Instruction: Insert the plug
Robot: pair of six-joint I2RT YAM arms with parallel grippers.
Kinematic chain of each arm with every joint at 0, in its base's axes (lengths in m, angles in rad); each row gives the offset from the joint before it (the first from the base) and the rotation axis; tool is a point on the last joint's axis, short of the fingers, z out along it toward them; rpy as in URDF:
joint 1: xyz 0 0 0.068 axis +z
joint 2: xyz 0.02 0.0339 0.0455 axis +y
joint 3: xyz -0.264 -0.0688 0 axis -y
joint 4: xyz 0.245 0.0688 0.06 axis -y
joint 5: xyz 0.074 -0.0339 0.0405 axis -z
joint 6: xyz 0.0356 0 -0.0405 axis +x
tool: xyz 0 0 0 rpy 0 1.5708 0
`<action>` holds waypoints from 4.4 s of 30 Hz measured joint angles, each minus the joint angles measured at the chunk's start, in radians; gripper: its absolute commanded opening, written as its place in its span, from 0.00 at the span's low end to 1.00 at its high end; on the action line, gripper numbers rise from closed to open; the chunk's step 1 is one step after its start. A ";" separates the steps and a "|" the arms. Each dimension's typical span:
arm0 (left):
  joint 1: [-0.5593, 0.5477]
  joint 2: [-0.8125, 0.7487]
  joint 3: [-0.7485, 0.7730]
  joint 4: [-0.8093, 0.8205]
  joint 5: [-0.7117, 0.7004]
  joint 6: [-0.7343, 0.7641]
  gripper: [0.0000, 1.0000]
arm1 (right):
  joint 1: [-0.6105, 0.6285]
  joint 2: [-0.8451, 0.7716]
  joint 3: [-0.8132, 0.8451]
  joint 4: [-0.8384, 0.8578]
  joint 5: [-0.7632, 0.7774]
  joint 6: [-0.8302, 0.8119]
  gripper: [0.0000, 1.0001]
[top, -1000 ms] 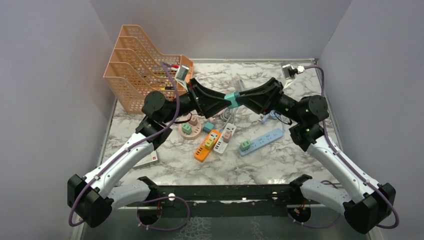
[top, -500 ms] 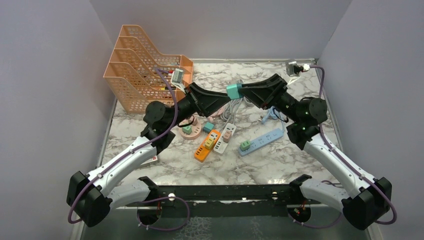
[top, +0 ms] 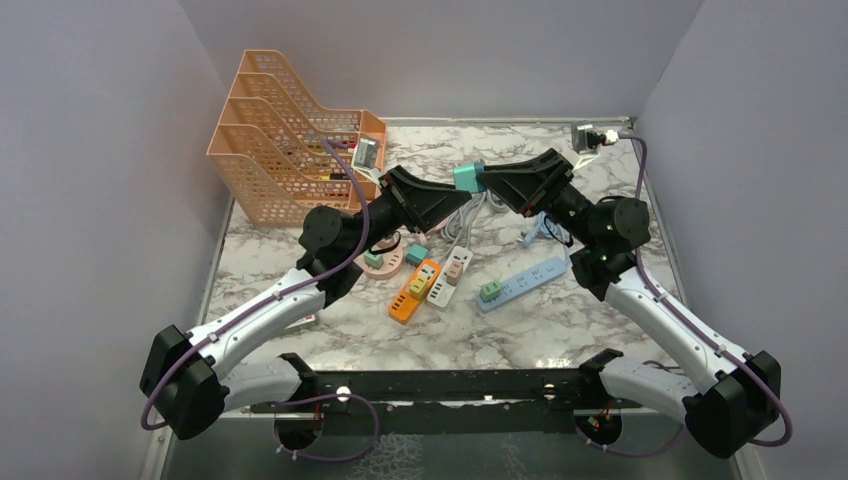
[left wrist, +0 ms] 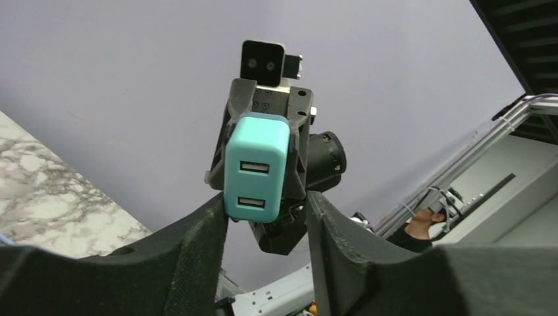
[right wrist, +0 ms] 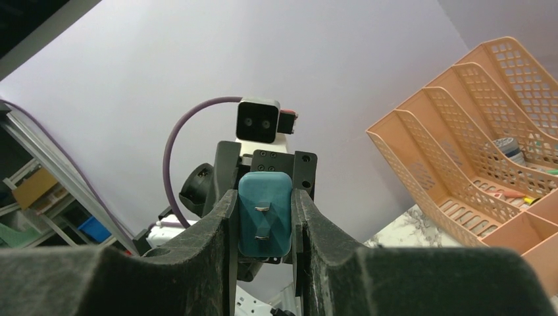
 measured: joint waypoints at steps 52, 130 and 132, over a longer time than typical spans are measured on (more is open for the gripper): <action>-0.157 0.601 0.698 -1.265 -0.060 0.905 0.00 | 0.007 -0.272 -0.008 -1.279 0.956 -0.273 0.50; -0.341 1.022 1.012 -1.575 -0.317 1.104 0.00 | 0.007 -0.584 -0.057 -1.552 1.234 0.004 0.47; -0.344 1.014 0.997 -1.562 -0.323 1.098 0.00 | 0.007 -0.592 -0.056 -1.552 1.232 0.000 0.47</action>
